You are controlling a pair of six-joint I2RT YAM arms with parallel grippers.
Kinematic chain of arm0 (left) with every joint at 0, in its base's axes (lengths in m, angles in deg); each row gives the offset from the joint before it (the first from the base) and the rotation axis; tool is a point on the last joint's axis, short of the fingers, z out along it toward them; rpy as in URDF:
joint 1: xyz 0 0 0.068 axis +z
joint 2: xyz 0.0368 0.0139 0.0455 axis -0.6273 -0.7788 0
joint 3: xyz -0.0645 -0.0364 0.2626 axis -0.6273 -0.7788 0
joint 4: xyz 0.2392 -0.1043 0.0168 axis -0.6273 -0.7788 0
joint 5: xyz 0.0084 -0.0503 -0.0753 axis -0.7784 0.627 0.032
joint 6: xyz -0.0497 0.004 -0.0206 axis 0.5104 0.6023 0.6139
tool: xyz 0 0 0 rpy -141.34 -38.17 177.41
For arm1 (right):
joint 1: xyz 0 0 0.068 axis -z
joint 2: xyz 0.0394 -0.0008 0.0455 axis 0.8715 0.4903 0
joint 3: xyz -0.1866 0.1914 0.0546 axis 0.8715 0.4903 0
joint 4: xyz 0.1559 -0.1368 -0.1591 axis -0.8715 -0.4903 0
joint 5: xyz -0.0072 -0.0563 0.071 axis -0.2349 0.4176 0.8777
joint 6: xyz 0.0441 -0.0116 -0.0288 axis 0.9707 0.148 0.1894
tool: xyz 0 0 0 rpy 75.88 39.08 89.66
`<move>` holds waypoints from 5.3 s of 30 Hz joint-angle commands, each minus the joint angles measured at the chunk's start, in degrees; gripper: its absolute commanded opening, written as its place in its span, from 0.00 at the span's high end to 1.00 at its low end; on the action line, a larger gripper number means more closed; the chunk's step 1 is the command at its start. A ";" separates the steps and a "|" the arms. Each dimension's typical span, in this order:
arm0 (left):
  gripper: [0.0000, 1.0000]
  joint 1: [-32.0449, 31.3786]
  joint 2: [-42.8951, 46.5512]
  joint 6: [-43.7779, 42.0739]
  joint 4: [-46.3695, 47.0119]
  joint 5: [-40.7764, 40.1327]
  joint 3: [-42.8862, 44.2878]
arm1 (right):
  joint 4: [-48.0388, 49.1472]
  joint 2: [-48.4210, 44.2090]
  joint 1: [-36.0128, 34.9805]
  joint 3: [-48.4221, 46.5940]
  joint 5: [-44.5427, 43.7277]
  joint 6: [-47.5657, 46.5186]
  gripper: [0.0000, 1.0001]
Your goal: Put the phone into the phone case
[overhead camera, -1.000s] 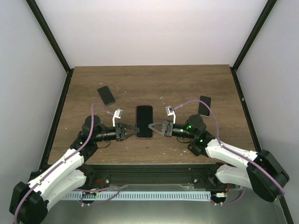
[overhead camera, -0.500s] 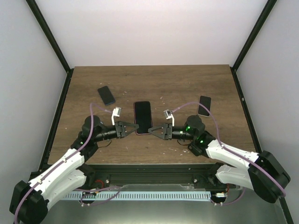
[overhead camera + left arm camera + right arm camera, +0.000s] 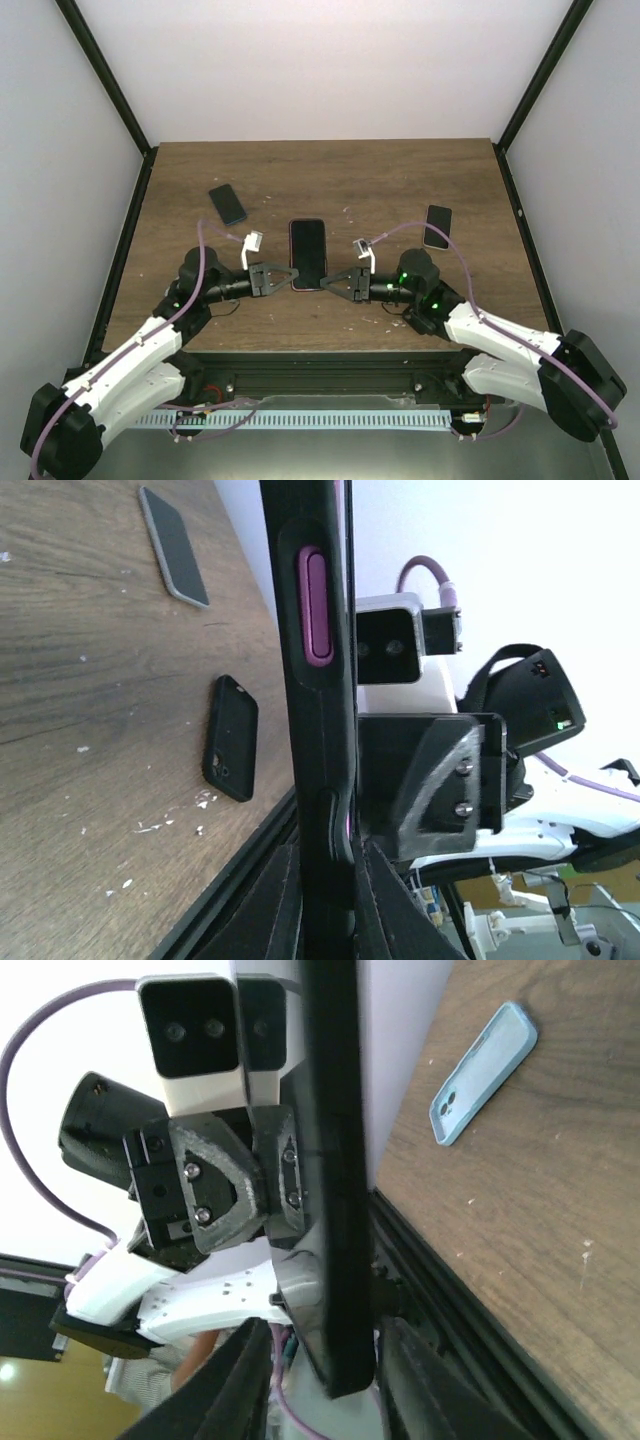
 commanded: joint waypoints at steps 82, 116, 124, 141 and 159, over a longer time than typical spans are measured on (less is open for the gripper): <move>0.35 1.32 1.31 -0.68 -16.63 6.21 6.90 | -4.37 -11.67 1.33 -3.18 -20.26 -4.55 0.99; 1.00 -2.34 -5.95 0.93 -12.66 -2.12 4.55 | -1.90 -10.85 1.24 1.34 -23.56 -0.16 0.99; 0.61 -2.36 -6.79 -4.49 -22.25 -7.13 9.13 | -8.59 -12.38 1.33 0.06 -27.74 -6.17 0.99; 0.00 -2.27 1.19 -23.20 -43.00 -22.69 17.44 | -17.26 8.64 8.40 -13.17 -20.69 -26.80 0.99; 0.00 -2.07 5.43 -29.38 -46.48 -25.97 17.60 | -15.93 37.84 24.29 -24.76 1.56 -32.57 0.92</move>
